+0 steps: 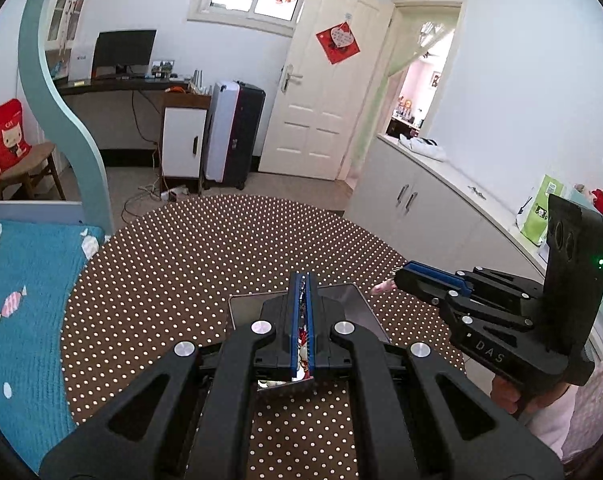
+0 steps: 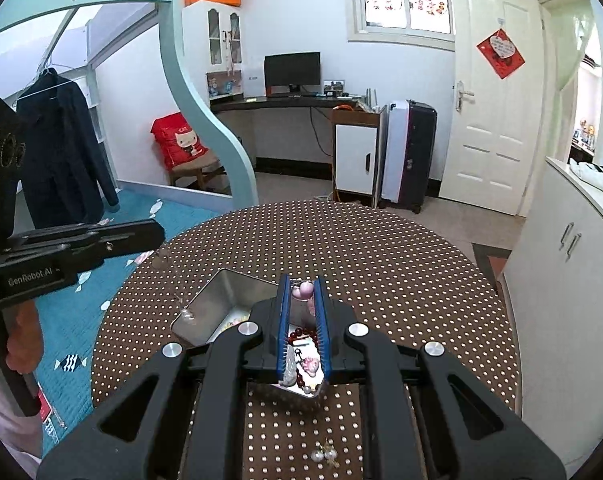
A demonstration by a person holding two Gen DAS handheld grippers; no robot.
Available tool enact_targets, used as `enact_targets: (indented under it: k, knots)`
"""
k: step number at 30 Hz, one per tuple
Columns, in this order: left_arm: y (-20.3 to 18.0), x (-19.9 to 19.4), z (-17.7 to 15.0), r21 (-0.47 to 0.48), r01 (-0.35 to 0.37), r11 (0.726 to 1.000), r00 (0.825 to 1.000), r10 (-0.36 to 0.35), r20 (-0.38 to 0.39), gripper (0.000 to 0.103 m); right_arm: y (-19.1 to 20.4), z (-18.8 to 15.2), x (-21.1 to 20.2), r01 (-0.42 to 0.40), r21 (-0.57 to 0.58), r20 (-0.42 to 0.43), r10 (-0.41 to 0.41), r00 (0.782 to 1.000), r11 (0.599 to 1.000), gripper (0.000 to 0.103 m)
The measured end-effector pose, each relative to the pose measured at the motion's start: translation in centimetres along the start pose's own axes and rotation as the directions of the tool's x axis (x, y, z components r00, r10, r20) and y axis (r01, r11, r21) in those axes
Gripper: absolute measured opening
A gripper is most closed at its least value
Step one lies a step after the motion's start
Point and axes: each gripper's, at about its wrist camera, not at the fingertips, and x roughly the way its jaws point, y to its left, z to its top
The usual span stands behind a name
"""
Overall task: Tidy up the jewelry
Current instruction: 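Carry both pieces into the grey box and open both tools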
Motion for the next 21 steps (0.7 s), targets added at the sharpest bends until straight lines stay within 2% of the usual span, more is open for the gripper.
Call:
enact_targets:
  k: [5,7,8,10,18,21]
  knots:
    - [0.2,1.9,-0.2,0.003,-0.037,0.999,0.998,0.037,-0.042,0.003,-0.3,-0.2,1.6,-0.028,0.017,-0.048,0.029,0.998,0.999,0.012]
    - [0.1,2.5,-0.5,0.012,-0.052,0.999,0.996,0.053,-0.067,0.006,-0.4,-0.2,1.9,-0.017,0.021,-0.057,0.019,0.998,1.000,0.029]
    - [0.1,2.8,-0.7,0.016,-0.057,0.998,0.995,0.058,-0.075,0.008,-0.4,-0.2,1.9,-0.001,0.021,-0.057,0.002,0.998,1.000,0.042]
    - [0.0,3.3,-0.9,0.025,-0.069,0.997,0.994,0.071,-0.085,0.013,-0.5,-0.2,1.9,0.001,0.024,-0.058,0.001,0.998,1.000,0.043]
    - [0.1,4.4,-1.4,0.026,-0.066,0.997,0.992,0.069,-0.109,0.013,-0.5,-0.3,1.5,0.008,0.025,-0.058,-0.006,0.998,1.000,0.043]
    - [-0.1,4.4,-1.9,0.031,-0.067,0.997,0.991,0.070,-0.112,0.013,-0.6,-0.8,1.3,0.016,0.031,-0.058,-0.014,0.998,0.999,0.047]
